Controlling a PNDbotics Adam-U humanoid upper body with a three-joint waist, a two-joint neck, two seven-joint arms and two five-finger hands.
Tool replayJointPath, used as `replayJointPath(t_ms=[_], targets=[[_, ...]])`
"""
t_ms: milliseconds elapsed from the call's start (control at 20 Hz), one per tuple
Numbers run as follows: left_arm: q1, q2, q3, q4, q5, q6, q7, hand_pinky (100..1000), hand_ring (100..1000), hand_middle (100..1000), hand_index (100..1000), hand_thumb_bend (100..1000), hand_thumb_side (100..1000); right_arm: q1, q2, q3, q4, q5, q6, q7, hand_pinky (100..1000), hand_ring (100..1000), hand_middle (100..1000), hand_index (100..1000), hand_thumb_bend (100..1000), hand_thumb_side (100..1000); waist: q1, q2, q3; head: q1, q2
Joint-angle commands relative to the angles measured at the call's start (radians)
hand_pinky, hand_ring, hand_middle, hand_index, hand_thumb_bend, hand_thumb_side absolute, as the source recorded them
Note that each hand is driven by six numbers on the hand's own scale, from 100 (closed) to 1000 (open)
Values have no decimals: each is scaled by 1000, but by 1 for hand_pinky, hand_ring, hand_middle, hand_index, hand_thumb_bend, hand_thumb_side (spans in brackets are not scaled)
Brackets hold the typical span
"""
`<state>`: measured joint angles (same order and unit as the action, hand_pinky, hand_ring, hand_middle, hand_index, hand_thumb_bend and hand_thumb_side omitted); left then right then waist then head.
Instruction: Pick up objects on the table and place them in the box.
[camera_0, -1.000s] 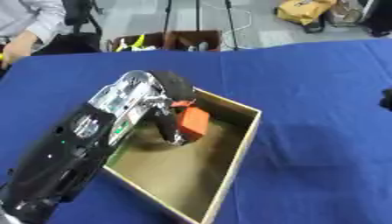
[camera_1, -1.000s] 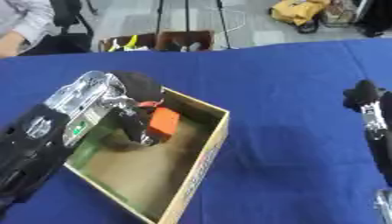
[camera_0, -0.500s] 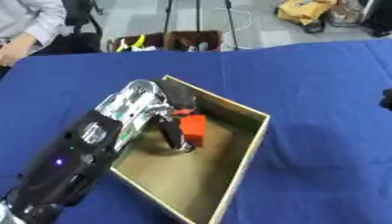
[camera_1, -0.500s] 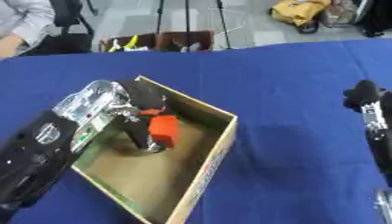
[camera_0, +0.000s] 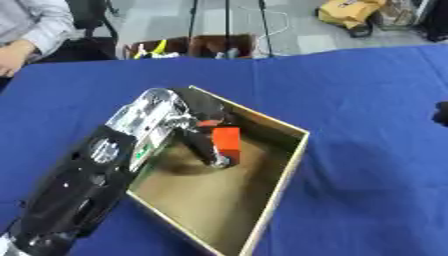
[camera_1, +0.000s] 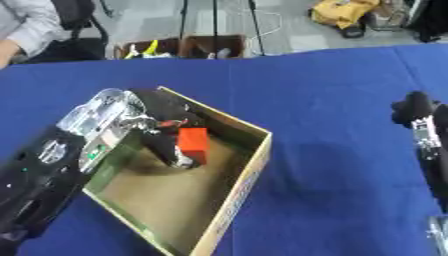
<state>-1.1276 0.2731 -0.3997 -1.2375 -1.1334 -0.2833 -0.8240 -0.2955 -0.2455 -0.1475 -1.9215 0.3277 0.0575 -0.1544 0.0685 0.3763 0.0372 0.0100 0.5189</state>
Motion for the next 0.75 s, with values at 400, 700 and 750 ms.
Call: replayJointPath(t_ms=[400,700,750], targets=[[-31,75,90,-151,114,-5,-83,643,795,810,954,347,891,-5,-9,-5,-13,-3,0,-1,724,638,544,658,510,1000,-4,-26,4,-10,9],[-14,102,149,-291,164,34,-83,585,754,755,905,148,815,-5,-9,-9,-14,-3,0,-6,723,637,544,658,511,1000,-9,-27,9,-16,6],[-6,110,163,-335,179,48,-83,580,751,751,902,135,812,-6,-9,-10,-15,-3,0,-7,723,637,544,658,512,1000,-11,-27,10,-18,6]])
